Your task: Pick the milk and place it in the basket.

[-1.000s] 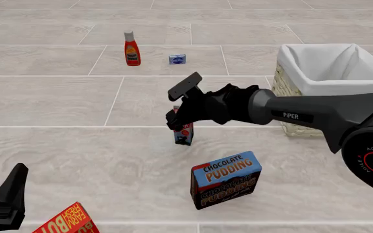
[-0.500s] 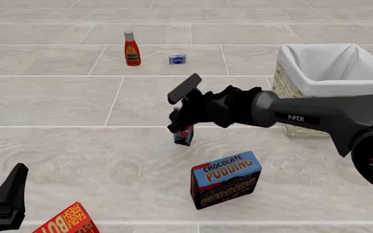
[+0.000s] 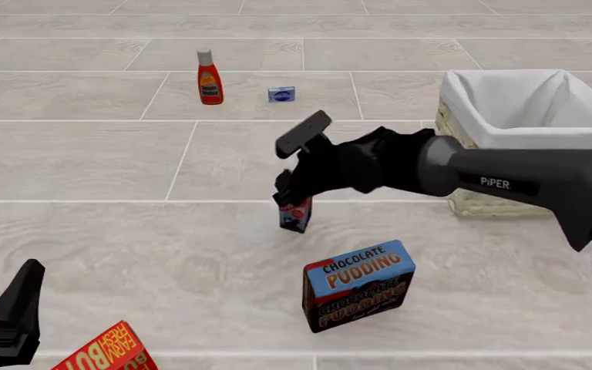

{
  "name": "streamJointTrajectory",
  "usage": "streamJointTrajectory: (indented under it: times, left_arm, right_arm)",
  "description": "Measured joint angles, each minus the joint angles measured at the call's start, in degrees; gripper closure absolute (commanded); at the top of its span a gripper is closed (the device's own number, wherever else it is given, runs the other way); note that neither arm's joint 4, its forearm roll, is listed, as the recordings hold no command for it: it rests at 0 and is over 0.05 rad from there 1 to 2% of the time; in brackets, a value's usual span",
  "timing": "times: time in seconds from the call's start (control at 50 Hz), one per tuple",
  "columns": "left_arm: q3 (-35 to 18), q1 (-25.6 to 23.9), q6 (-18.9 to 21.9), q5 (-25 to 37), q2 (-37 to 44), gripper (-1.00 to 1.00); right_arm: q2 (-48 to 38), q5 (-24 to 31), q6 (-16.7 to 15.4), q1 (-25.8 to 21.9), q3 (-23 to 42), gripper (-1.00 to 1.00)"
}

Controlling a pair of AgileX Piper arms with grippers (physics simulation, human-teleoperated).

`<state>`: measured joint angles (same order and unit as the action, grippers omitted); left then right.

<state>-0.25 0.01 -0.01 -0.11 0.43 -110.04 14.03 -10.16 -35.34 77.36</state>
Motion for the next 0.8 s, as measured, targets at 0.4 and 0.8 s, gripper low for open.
streamJointTrajectory:
  times: [0.4,0.8]
  left_arm:
    - [0.0,0.0,0.0,0.0,0.0,-1.0]
    - [0.0,0.0,0.0,0.0,0.0,-1.0]
  right_arm:
    - [8.2,5.1,-2.6,1.7,-0.3,1.0]
    - [17.6,11.1,-3.2,5.2,1.3,1.0]
